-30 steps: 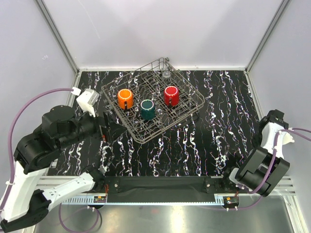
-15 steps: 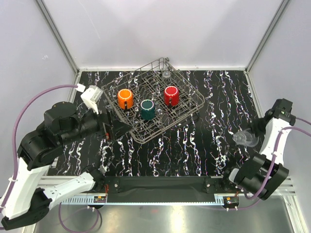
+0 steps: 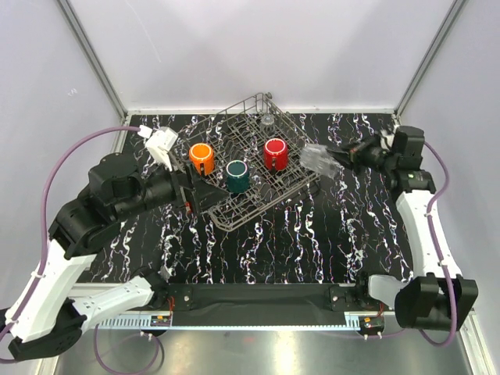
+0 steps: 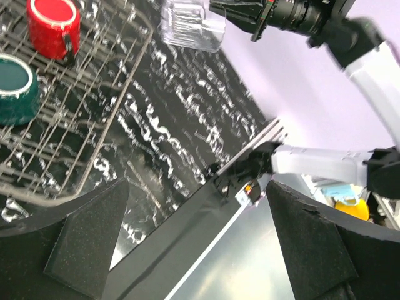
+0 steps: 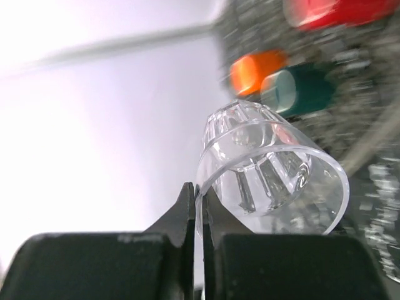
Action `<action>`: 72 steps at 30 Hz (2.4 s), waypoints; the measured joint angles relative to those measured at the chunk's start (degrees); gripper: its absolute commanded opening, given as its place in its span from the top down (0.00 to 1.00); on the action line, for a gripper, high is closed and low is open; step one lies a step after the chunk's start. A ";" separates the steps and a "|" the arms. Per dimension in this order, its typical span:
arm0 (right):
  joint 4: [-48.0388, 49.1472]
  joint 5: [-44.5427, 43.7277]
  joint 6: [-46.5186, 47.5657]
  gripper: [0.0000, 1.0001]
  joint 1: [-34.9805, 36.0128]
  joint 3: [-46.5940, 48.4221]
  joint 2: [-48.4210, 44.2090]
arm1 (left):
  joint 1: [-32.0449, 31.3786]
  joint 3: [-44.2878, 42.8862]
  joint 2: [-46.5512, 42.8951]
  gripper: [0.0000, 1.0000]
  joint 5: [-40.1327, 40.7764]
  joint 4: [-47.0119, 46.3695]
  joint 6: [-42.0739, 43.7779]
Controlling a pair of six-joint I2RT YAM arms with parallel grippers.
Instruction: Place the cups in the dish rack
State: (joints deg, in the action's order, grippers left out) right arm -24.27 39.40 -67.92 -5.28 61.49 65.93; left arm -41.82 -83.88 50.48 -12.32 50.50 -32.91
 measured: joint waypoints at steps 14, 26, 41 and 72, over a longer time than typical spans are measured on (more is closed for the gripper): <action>49.18 16.11 -26.86 1.00 21.84 10.80 -0.09 | 0.33 7.32 -2.86 0.01 -1.66 -19.80 -5.35; 54.97 15.13 -29.42 1.00 31.80 10.97 3.08 | 0.44 9.79 0.33 0.01 -6.08 -37.92 -9.05; 56.22 15.85 -29.24 1.00 34.84 15.19 9.42 | 0.52 8.02 5.11 0.70 -7.34 -39.63 -10.32; -28.41 1.97 23.43 0.00 34.95 30.34 6.84 | 7.43 -19.30 25.29 1.00 11.19 -6.25 6.49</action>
State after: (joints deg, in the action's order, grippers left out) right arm -52.69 41.36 -44.49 29.67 91.83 72.77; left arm -34.39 -103.18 75.77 -1.13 44.25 -26.41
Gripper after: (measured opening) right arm 0.993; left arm 0.693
